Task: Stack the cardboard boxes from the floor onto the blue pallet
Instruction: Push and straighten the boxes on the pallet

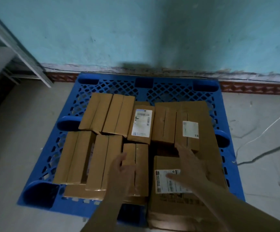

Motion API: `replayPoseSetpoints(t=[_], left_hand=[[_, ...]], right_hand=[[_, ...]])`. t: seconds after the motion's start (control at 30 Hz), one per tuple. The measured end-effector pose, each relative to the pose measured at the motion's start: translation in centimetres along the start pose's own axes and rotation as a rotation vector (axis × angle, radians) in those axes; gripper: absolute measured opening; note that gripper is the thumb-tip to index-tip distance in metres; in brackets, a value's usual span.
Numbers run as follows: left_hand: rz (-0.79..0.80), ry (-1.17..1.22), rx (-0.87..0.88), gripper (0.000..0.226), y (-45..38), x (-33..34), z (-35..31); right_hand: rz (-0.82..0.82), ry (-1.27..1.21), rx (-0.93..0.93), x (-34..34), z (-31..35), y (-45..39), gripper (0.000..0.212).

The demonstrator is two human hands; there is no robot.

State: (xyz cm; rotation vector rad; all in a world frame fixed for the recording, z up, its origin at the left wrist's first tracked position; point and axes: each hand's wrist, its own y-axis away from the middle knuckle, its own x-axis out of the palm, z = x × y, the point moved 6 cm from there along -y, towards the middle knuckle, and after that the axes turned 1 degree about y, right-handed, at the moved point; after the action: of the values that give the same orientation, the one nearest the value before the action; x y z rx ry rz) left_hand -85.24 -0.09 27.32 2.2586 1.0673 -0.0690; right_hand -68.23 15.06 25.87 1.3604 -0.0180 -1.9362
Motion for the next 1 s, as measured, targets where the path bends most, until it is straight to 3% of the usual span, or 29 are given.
replayPoseSetpoints(t=[0.1,0.2,0.3,0.43,0.53,0.63,0.73,0.83,1.0], left_hand=[[-0.132,-0.11,0.192,0.055,-3.9,-6.1,-4.6],[-0.228,-0.245,0.212,0.06,-8.0,-11.3,-6.2],[-0.322,-0.443,0.104,0.073,-10.9,-15.7,-5.0],[-0.259,-0.552,-0.073,0.09,-13.7,-19.1,-1.0],[-0.122,-0.413,-0.181,0.105,-15.4,-19.2,2.3],[0.067,-0.266,-0.076,0.109,-15.9,-17.3,4.0],[0.194,-0.499,0.083,0.105,-15.7,-15.4,4.6],[0.198,-0.759,0.247,0.075,-15.3,-14.2,3.8],[0.21,-0.679,0.236,0.084,-14.9,-13.7,3.7]], right_hand=[[-0.025,-0.061,-0.129,-0.8,6.8,-3.1,0.112],[-0.005,-0.029,-0.238,0.5,13.3,-5.8,0.108],[0.056,0.037,-0.261,3.5,18.8,-7.1,0.105],[0.201,0.088,-0.26,8.6,23.9,-7.8,0.11],[0.258,0.169,-0.156,11.0,24.3,-8.6,0.115],[0.314,0.277,-0.021,11.9,21.8,-9.0,0.122],[0.302,0.345,0.022,11.8,19.6,-8.6,0.126],[0.276,0.307,0.045,11.9,18.2,-8.1,0.127],[0.224,0.283,0.045,12.1,16.7,-7.4,0.125]])
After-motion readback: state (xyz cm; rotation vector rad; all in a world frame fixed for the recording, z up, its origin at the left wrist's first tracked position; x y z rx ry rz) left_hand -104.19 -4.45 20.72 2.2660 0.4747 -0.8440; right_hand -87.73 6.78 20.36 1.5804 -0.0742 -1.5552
